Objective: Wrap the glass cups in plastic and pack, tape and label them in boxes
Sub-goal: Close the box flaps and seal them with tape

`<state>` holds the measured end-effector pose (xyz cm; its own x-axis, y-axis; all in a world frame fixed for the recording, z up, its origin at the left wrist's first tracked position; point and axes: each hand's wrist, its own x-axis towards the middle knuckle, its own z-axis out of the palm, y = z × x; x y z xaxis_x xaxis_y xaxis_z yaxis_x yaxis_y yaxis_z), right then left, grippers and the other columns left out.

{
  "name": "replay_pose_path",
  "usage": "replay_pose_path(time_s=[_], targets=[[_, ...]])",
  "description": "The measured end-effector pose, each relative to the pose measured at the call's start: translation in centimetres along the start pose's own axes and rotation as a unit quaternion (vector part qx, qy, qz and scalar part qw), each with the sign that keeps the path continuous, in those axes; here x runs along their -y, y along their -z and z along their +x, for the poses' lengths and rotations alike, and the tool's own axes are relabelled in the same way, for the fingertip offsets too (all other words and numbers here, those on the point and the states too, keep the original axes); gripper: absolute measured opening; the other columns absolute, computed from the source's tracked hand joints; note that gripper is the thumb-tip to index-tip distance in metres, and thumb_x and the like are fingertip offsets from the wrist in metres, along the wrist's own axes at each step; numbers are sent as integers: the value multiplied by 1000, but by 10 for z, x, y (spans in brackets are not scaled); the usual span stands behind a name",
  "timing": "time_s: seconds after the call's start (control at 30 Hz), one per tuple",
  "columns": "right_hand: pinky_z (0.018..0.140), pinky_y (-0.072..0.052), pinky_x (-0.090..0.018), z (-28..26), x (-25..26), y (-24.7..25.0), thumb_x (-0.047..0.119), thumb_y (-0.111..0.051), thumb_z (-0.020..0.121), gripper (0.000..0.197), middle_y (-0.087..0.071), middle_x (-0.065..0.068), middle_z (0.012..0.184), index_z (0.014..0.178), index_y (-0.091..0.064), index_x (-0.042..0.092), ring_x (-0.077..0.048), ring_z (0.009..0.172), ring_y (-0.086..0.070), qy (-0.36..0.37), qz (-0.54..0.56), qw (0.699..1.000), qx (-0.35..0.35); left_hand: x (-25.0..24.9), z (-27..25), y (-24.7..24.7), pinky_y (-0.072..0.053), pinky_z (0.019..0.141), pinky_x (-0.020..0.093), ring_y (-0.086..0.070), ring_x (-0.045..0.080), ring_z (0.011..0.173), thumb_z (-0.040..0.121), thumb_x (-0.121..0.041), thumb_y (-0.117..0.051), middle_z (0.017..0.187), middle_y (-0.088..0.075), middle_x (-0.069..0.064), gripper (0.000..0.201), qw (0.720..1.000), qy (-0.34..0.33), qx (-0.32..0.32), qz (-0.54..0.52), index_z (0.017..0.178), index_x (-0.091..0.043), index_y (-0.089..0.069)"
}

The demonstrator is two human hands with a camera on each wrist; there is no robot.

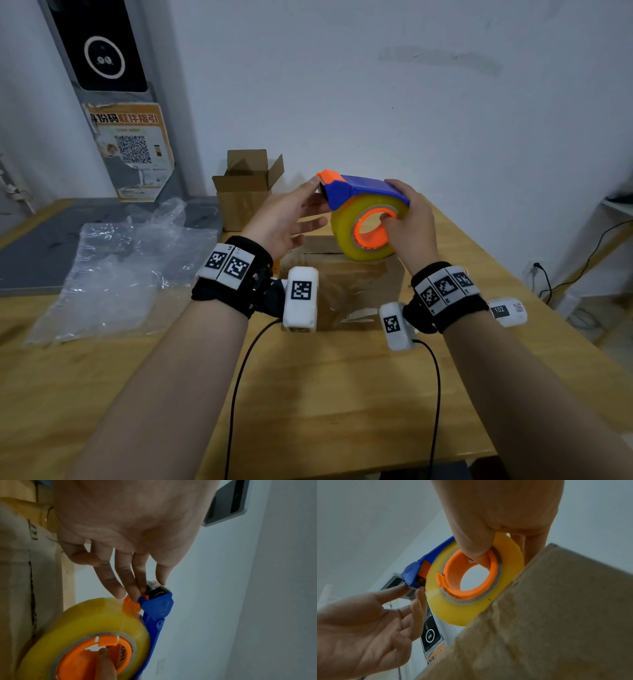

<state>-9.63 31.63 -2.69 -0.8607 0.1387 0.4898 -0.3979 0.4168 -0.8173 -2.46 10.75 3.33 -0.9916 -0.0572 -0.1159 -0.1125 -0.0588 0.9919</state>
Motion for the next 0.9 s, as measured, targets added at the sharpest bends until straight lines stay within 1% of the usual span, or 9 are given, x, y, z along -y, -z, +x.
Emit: replay_pose_path(time_s=[0.13, 0.2, 0.37, 0.47, 0.57, 0.67, 0.73, 0.8, 0.9], targets=[[88, -45, -11, 0, 0, 1, -8, -61, 89, 64, -62, 5, 135, 141, -58, 28, -12, 122, -57, 2, -2, 1000, 2, 5, 3, 5, -36, 72, 33, -67, 14, 90, 104, -36, -51, 106, -79, -9, 23, 999, 37, 19, -32, 100, -26, -72], [89, -45, -13, 0, 1, 1, -8, -62, 89, 64, -61, 6, 135, 141, -58, 28, -12, 122, -56, 2, -6, 1000, 3, 6, 3, 7, -36, 73, 33, -67, 15, 92, 103, -33, -48, 103, -79, -9, 28, 998, 45, 11, -30, 99, -24, -74], [86, -44, -13, -1, 3, 0, -7, -63, 90, 64, -61, 7, 134, 141, -57, 31, -11, 119, -57, -1, -17, 1000, 2, 4, 4, 7, -38, 79, 37, -69, 17, 93, 100, -63, -47, 100, -80, -9, 49, 998, 59, 12, -25, 100, -22, -73], [82, -44, -9, -2, 4, 0, -7, -63, 90, 64, -62, 7, 134, 142, -57, 31, -10, 118, -57, -1, -20, 1000, 3, 3, 4, 6, -38, 77, 36, -69, 16, 90, 96, -69, -49, 99, -79, -8, 51, 996, 85, 30, -15, 101, -24, -72], [88, -49, -16, -3, 5, 0, -8, -62, 89, 65, -62, 7, 133, 142, -57, 30, -11, 119, -57, 0, -19, 1000, 6, 9, 3, 6, -37, 69, 32, -68, 14, 83, 100, -51, -56, 91, -78, -10, 31, 998, 63, -3, 21, 95, -25, -73], [89, -45, -15, -6, 9, 1, -6, -62, 89, 67, -61, 9, 134, 144, -56, 33, -7, 115, -55, 10, -39, 999, 8, 13, 2, 7, -39, 67, 31, -70, 17, 82, 101, -31, -55, 89, -79, -6, 24, 996, 12, -50, 72, 94, -20, -76], [92, -45, -19, -7, 12, 2, -3, -62, 90, 68, -59, 13, 129, 147, -53, 34, -4, 112, -53, 17, -55, 998, 9, 14, 2, 9, -39, 68, 31, -71, 17, 83, 100, -26, -54, 92, -80, -4, 25, 992, 1, -69, 103, 95, -18, -76], [90, -45, -21, -9, 12, 0, 0, -62, 91, 67, -57, 16, 123, 147, -52, 36, -5, 107, -53, 5, -56, 998, 10, 13, 2, 13, -38, 68, 31, -71, 15, 81, 100, -25, -54, 91, -80, -4, 25, 989, 4, -84, 120, 97, -15, -77], [82, -48, -26, -11, 9, -7, 4, -61, 89, 60, -64, 14, 115, 140, -58, 35, -12, 102, -61, -33, -26, 999, 14, 15, 3, 20, -41, 55, 24, -69, 5, 63, 100, -22, -55, 83, -79, -4, 27, 983, -11, -118, 141, 104, -7, -77]])
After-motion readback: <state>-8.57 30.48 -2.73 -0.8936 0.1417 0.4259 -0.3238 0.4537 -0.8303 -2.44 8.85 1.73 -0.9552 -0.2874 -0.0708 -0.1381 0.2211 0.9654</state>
